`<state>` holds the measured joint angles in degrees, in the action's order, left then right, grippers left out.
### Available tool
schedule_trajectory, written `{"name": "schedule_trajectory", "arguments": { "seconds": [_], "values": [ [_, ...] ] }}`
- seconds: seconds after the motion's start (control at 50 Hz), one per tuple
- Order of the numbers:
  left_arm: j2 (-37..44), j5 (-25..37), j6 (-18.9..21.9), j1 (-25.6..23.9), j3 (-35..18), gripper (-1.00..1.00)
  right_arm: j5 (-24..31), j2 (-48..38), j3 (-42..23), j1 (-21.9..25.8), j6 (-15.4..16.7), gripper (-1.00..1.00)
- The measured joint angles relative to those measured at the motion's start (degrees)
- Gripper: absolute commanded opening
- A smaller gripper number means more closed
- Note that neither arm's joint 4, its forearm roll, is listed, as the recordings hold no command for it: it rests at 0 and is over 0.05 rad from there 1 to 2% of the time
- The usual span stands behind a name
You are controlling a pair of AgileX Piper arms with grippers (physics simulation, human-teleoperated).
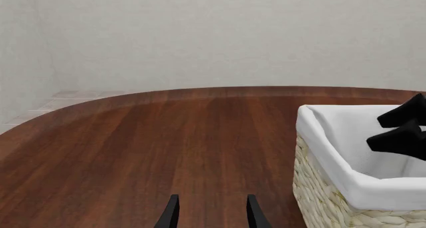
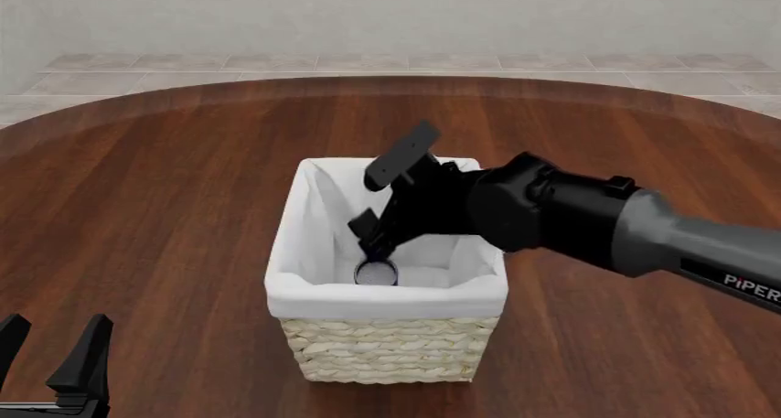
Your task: Pick up the alphabet soup and put it in the basket.
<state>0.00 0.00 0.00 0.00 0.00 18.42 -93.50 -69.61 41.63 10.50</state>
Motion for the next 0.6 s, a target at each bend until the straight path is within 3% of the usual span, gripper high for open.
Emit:
{"name": "schedule_trajectory", "arguments": {
  "seconds": [0.6],
  "values": [
    [0.0, 0.0, 0.0, 0.0, 0.0, 1.0, 1.4, 6.2, -4.4, 2.1, -0.2, 1.0]
  ]
}}
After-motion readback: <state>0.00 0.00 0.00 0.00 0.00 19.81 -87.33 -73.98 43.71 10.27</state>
